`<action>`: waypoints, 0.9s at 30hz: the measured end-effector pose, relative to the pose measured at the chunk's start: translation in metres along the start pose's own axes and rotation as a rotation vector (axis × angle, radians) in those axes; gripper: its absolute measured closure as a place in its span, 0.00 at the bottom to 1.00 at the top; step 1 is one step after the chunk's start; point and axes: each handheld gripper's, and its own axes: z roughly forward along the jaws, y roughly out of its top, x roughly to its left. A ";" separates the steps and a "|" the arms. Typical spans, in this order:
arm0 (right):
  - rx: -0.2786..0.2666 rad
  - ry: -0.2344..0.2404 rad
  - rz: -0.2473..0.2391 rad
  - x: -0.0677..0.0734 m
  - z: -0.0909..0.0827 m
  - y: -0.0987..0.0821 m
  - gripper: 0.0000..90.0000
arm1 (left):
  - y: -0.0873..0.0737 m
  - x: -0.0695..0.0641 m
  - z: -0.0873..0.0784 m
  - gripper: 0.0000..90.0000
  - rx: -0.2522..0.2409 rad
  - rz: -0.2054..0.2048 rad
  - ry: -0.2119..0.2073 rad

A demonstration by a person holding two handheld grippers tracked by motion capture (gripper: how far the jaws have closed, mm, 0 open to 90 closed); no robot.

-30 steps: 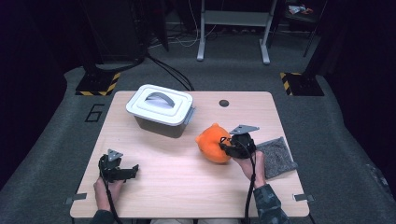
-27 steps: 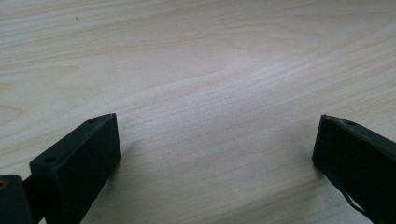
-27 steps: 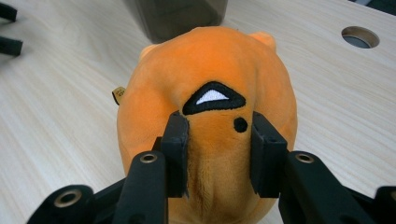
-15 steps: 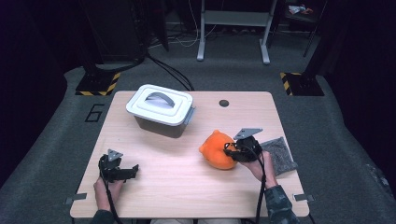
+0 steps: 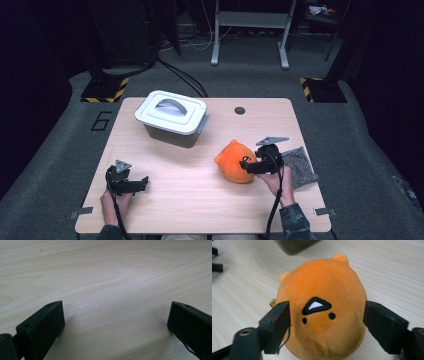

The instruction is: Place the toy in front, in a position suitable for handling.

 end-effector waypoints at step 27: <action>0.026 -0.154 0.013 0.019 0.028 0.008 0.67 | 0.000 0.000 0.000 0.01 0.000 0.001 0.001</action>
